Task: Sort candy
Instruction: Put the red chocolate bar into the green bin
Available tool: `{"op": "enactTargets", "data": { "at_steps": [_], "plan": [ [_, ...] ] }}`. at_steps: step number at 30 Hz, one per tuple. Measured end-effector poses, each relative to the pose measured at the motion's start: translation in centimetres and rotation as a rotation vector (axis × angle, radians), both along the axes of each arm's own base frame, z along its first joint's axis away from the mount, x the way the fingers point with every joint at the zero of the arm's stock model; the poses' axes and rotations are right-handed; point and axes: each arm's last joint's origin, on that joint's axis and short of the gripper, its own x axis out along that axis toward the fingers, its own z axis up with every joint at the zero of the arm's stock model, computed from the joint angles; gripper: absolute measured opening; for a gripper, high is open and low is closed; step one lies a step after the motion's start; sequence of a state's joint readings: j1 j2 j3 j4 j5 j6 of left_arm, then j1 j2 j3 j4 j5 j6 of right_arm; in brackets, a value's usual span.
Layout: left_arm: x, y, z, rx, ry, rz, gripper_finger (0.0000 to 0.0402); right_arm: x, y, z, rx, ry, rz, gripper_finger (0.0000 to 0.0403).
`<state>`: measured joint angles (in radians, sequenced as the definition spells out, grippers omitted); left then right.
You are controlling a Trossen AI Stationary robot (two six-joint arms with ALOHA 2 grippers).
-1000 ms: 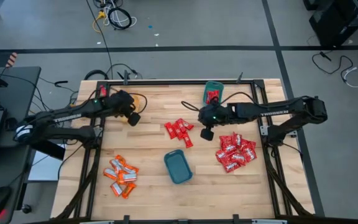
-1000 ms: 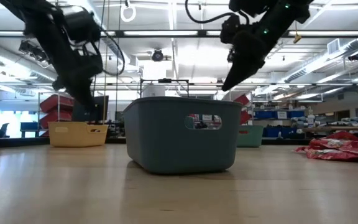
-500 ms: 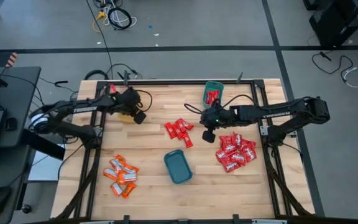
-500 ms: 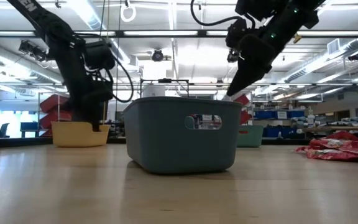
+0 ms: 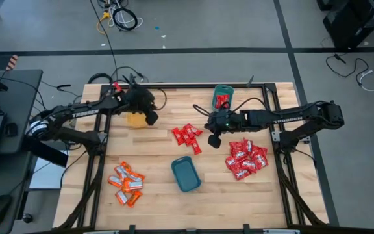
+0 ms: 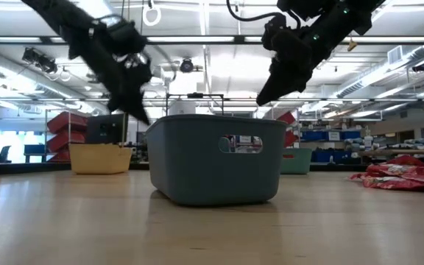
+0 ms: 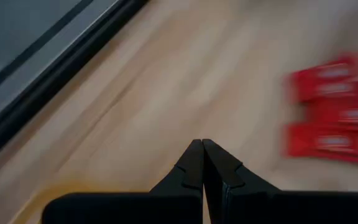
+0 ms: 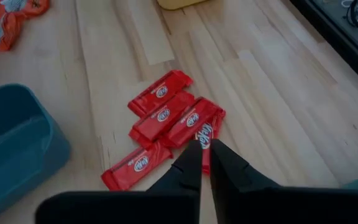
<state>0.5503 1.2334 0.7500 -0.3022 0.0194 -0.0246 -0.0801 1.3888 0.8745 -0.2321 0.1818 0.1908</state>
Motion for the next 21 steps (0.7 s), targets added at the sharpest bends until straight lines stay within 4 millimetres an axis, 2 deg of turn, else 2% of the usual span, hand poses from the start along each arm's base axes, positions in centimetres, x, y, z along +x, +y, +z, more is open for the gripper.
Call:
{"op": "enactTargets", "data": {
  "at_steps": [4, 9, 16, 21],
  "plan": [
    [2.3, -1.6, 1.8, -0.026, -0.087, -0.254, 0.0001, 0.0, 0.2, 0.0, -0.004, 0.000, 0.011, 0.0054],
    [5.4, -2.9, 1.7, -0.139, -0.211, -0.481, 0.0001, 0.0, 0.3, 0.0, -0.008, 0.002, 0.019, 0.0086],
    [7.9, -2.0, -1.6, -0.226, -0.203, -0.520, 0.0003, 0.0, 0.5, -0.1, -0.020, 0.016, 0.039, 0.0112],
    [9.1, -1.3, -4.6, -0.248, -0.158, -0.515, 0.0021, 0.0, 0.6, -0.1, -0.024, 0.017, 0.046, 0.0119]
  ]
}}
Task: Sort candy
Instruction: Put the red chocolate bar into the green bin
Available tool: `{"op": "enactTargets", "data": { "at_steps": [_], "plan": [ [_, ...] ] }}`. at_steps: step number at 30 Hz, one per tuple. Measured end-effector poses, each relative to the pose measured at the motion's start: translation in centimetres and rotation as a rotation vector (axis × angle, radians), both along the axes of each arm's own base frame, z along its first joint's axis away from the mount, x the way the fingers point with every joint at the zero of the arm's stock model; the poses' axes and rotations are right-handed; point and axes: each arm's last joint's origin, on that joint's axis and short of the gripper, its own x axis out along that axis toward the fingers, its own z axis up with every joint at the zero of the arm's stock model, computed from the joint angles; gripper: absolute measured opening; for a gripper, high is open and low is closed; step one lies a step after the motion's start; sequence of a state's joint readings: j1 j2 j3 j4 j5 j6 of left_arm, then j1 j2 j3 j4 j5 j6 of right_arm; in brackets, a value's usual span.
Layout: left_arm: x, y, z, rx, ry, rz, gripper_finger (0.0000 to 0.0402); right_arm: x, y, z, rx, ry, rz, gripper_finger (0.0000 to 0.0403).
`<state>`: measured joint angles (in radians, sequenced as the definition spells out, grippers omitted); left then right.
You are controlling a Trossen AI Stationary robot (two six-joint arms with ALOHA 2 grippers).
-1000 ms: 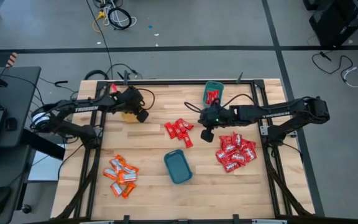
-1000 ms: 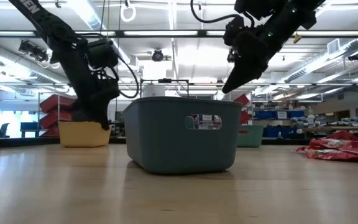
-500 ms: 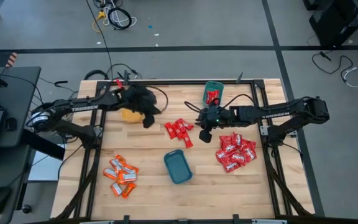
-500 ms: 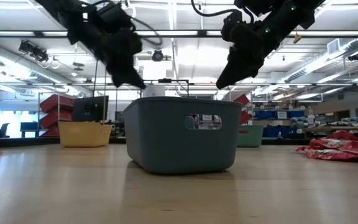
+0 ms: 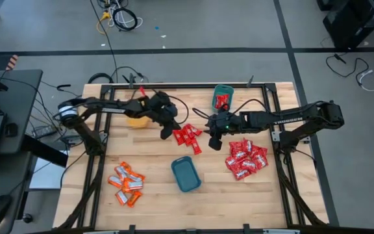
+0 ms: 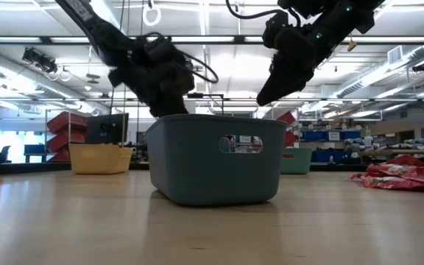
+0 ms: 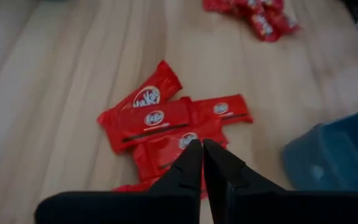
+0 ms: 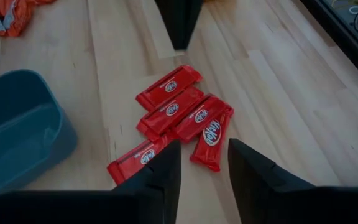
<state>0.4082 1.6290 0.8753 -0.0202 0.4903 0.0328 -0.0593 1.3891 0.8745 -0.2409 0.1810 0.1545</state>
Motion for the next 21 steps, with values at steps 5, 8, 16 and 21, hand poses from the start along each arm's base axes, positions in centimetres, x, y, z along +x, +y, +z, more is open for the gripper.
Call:
{"op": "enactTargets", "data": {
  "at_steps": [5, 8, 16, 21],
  "plan": [
    [0.8, 0.5, -2.2, 0.045, 0.028, 0.008, 0.0054, 0.0, 0.0, 0.0, 0.000, 0.000, 0.000, 0.0119],
    [1.1, 0.7, -2.8, 0.100, 0.038, 0.023, 0.0081, 0.0, 0.0, 0.0, 0.000, 0.000, 0.000, 0.0121],
    [1.4, 1.1, -4.4, 0.095, 0.066, 0.030, 0.0145, 0.0, 0.0, 0.0, -0.002, -0.001, -0.013, 0.0122],
    [1.6, 1.2, -4.9, 0.086, 0.057, 0.021, 0.0158, -0.1, -0.5, 0.0, -0.024, 0.000, -0.067, 0.0123]
  ]
}}
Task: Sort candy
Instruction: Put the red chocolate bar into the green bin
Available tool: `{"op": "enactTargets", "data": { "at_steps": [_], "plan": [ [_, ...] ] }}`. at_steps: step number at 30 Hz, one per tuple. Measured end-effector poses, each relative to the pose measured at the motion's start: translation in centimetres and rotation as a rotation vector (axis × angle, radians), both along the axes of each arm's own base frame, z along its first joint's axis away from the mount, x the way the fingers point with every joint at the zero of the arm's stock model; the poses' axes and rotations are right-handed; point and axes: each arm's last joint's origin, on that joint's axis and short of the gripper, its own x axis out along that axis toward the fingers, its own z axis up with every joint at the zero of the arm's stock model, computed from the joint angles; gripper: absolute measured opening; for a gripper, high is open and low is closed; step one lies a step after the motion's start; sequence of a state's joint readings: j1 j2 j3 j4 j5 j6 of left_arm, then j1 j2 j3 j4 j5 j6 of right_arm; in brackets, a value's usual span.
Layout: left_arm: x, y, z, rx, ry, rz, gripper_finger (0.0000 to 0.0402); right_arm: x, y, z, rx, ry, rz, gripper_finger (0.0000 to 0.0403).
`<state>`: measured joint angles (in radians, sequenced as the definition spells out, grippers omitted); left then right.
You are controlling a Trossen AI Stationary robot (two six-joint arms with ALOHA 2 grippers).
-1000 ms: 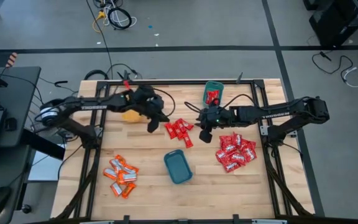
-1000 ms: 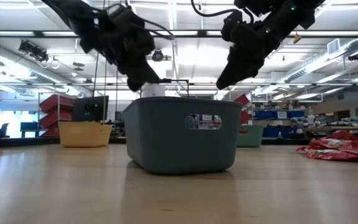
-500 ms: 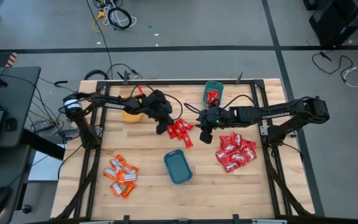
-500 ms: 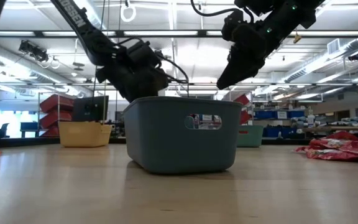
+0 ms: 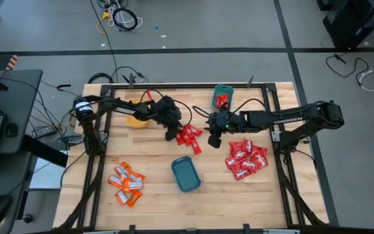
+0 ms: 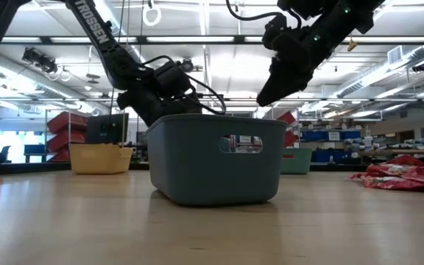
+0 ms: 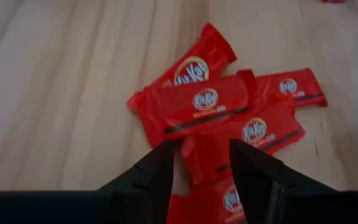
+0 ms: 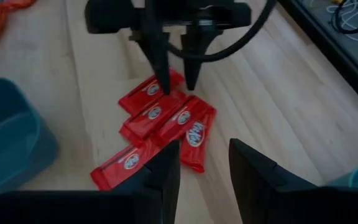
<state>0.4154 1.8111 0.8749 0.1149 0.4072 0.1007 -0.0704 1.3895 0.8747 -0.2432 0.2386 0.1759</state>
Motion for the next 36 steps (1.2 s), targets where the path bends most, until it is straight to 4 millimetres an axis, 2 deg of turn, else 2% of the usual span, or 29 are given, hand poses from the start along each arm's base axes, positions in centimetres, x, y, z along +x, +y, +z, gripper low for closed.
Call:
{"op": "enactTargets", "data": {
  "at_steps": [9, 15, 21, 24, 30, 36],
  "plan": [
    [0.3, 0.4, -0.9, -0.019, 0.001, 0.003, 0.0158, 0.0, -0.3, 0.0, -0.014, 0.000, 0.001, 0.0123],
    [0.6, 0.3, -1.7, -0.113, -0.024, -0.038, 0.0158, 0.0, -0.3, 0.0, -0.015, -0.001, 0.004, 0.0122],
    [0.8, 0.3, -2.2, -0.127, -0.045, -0.060, 0.0150, 0.0, -0.3, 0.1, -0.015, -0.002, 0.006, 0.0120],
    [0.9, 0.1, -2.2, -0.110, -0.052, -0.083, 0.0121, 0.0, -0.3, 0.1, -0.013, -0.003, 0.007, 0.0117],
    [1.0, -0.1, -2.2, -0.093, -0.056, -0.106, 0.0015, 0.0, -0.3, 0.0, -0.015, 0.001, 0.009, 0.0107],
    [1.1, 0.0, -2.2, -0.078, -0.062, -0.095, 0.0003, 0.0, -0.3, 0.0, -0.023, 0.008, 0.017, 0.0098]
  ]
}}
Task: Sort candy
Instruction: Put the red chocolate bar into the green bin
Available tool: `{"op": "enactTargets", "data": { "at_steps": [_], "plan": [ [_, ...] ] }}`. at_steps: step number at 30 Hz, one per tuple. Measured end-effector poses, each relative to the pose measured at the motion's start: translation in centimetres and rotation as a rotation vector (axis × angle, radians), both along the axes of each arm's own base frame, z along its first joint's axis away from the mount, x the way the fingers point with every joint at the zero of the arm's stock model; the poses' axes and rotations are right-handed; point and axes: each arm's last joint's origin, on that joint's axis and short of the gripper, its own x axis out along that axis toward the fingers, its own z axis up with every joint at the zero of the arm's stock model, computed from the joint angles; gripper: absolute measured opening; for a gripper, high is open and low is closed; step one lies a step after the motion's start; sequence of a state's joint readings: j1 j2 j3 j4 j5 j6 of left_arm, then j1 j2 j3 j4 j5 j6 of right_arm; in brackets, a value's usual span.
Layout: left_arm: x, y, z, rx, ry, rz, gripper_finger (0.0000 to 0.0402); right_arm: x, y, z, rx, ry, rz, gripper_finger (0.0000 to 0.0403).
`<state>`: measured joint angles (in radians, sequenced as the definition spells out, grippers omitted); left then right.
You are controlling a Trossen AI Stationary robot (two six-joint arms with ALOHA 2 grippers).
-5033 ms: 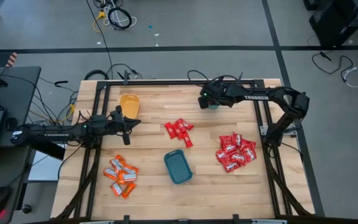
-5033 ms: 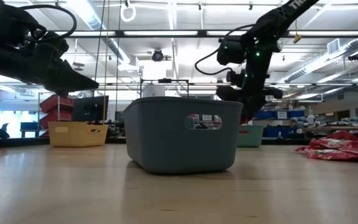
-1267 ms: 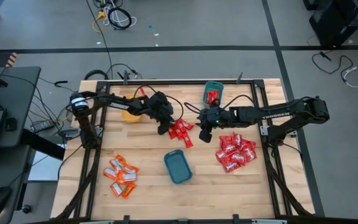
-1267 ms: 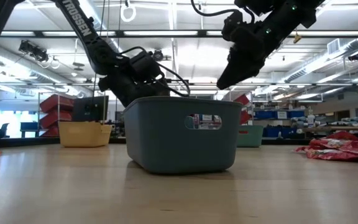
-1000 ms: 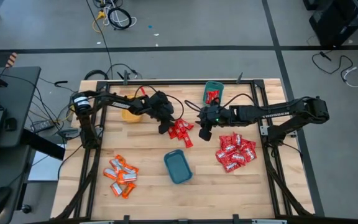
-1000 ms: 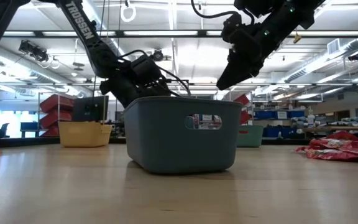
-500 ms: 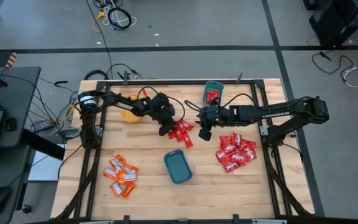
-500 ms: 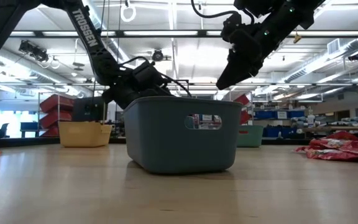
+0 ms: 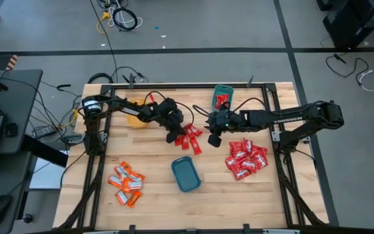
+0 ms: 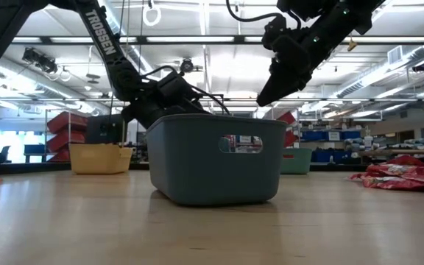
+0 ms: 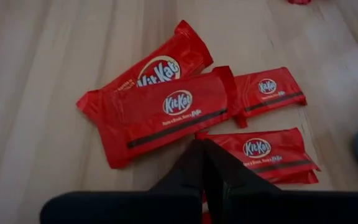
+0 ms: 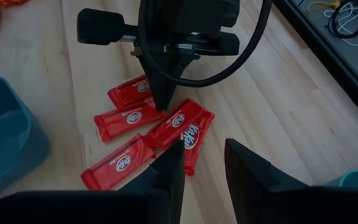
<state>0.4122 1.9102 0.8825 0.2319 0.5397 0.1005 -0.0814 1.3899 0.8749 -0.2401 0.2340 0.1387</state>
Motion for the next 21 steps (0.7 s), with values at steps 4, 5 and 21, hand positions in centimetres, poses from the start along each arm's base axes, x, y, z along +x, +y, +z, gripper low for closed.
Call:
{"op": "enactTargets", "data": {
  "at_steps": [4, 5, 21],
  "plan": [
    [0.0, 0.0, 0.4, 0.008, -0.014, 0.005, 0.0002, 0.0, 0.0, 0.0, 0.000, 0.000, 0.000, 0.0092],
    [0.0, 0.0, 0.6, 0.013, -0.022, 0.005, 0.0002, 0.0, 0.0, 0.0, 0.000, 0.001, 0.000, 0.0090],
    [-1.7, -0.6, 9.7, 0.147, -0.235, 0.049, 0.0000, -3.4, -7.5, -1.0, 0.030, 0.118, -0.533, 0.0033]
  ]
}}
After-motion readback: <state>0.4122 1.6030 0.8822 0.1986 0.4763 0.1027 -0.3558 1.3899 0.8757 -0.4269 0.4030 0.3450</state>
